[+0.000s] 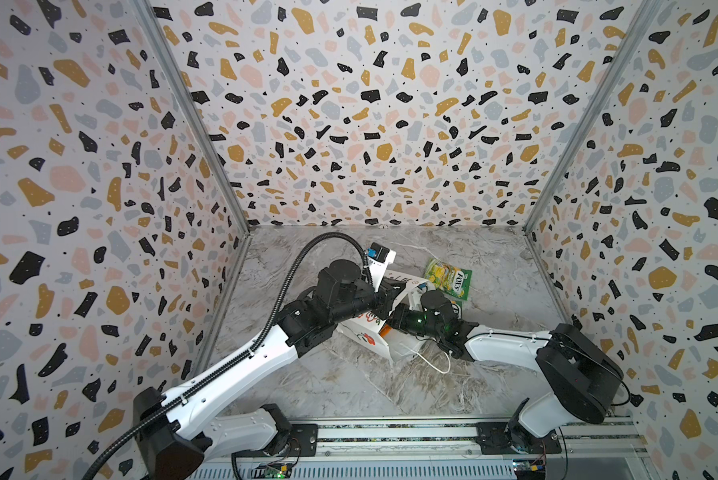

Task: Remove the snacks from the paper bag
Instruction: 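Reach the right gripper into the bag and close on the teal Mint Blossom packet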

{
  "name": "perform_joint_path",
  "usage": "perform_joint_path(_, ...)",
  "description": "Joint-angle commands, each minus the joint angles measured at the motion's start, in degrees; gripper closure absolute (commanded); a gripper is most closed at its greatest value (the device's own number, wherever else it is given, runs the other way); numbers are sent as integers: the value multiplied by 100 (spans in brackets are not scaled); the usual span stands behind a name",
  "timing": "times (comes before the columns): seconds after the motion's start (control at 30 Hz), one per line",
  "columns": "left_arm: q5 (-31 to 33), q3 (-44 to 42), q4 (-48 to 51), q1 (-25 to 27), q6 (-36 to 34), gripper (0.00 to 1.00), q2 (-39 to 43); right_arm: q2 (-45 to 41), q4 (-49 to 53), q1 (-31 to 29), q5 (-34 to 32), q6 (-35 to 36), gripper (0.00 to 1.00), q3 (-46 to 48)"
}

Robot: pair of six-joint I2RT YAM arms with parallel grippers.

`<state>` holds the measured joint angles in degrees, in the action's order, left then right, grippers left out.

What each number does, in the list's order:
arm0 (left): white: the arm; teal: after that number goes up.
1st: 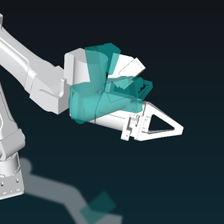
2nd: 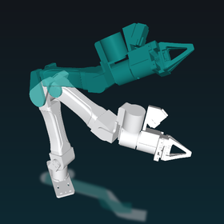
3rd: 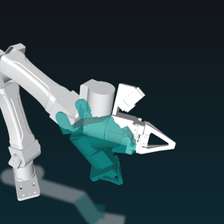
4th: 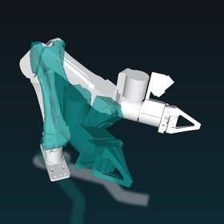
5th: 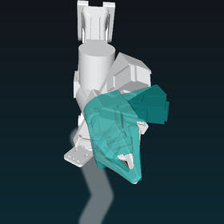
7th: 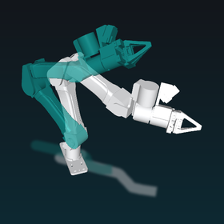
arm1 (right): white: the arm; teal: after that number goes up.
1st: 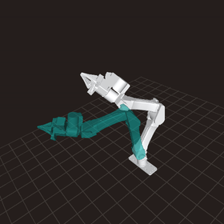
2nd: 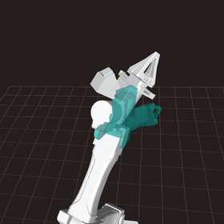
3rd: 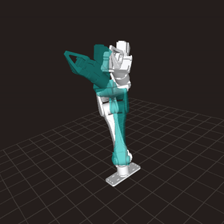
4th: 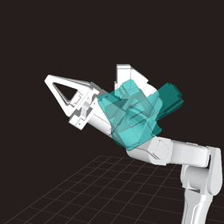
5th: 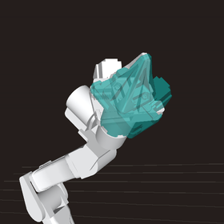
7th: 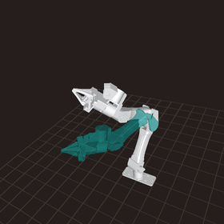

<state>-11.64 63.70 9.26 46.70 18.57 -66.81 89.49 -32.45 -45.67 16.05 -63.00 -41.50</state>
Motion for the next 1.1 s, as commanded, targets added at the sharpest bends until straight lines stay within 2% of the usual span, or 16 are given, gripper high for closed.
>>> perform_joint_path(0.0, -101, 149, -105, 39, -112, 100, 48, 40, 268, 1, -361, 32, 62, -254)
perform_joint_path(0.53, -49, 157, -81, 59, -106, 100, 85, 146, 538, -21, -738, 61, 69, -247)
perform_joint_path(0.97, -49, 145, -74, 66, -108, 100, 89, 427, 495, -21, -642, 52, 70, -393)
perform_joint_path(1.07, -58, 134, -82, 63, -109, 100, 89, 540, 479, -20, -605, 60, 67, -471)
